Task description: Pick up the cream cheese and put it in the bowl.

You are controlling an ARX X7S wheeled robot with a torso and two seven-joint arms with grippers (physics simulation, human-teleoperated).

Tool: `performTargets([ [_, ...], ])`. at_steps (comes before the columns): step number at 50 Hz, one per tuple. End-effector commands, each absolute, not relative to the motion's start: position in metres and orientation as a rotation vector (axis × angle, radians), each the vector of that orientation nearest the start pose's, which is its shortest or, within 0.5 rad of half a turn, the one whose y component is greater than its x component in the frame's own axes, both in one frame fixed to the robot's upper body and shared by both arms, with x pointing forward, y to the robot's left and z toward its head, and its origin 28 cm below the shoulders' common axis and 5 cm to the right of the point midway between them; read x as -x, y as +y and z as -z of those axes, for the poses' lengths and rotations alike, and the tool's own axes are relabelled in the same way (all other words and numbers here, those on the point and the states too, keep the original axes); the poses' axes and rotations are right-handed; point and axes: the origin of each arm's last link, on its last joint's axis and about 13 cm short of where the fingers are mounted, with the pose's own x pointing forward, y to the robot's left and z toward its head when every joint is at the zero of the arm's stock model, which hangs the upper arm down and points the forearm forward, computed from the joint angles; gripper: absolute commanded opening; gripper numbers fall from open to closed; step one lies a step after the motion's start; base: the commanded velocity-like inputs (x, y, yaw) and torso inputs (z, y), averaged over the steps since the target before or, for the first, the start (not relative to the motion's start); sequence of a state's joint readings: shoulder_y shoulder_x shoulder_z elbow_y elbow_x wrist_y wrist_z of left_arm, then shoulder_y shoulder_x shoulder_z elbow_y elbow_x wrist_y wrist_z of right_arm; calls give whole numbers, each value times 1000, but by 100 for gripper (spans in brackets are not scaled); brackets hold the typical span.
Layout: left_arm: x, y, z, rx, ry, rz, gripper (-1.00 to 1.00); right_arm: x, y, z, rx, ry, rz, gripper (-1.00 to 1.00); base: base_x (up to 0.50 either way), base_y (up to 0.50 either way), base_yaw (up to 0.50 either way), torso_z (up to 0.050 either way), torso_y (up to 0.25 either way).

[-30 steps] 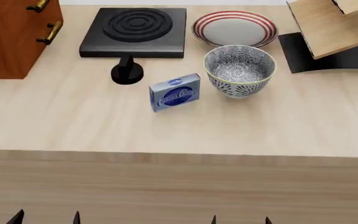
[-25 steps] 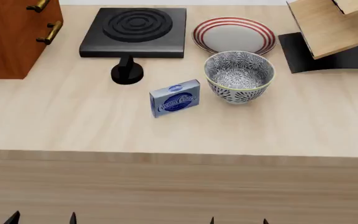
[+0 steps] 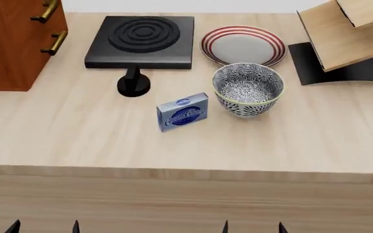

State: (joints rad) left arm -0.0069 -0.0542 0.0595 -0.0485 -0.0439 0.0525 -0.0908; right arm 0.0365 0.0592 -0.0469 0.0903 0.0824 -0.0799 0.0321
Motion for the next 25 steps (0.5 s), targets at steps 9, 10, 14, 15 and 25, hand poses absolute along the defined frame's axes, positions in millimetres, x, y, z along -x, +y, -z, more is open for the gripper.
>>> performTargets([
  [9,-211,207,-4,-14,-17,-34,100,-219,-102,-6,-37,-31,-21,100,0,0,0,50,11],
  [10,-211,207,-5,-14,-18,-33,100,-219,-102,-6,-36,-32,-21,100,0,0,0,50,10],
  [14,-211,207,-4,-14,-20,-32,100,-219,-102,-6,-38,-32,-20,100,0,0,0,50,11],
  [15,-211,207,-5,-13,-20,-32,100,-219,-102,-6,-39,-33,-19,100,0,0,0,50,12],
  [25,-211,207,-4,-8,-22,-36,100,-219,-102,-6,-40,-40,-20,100,0,0,0,50,11],
])
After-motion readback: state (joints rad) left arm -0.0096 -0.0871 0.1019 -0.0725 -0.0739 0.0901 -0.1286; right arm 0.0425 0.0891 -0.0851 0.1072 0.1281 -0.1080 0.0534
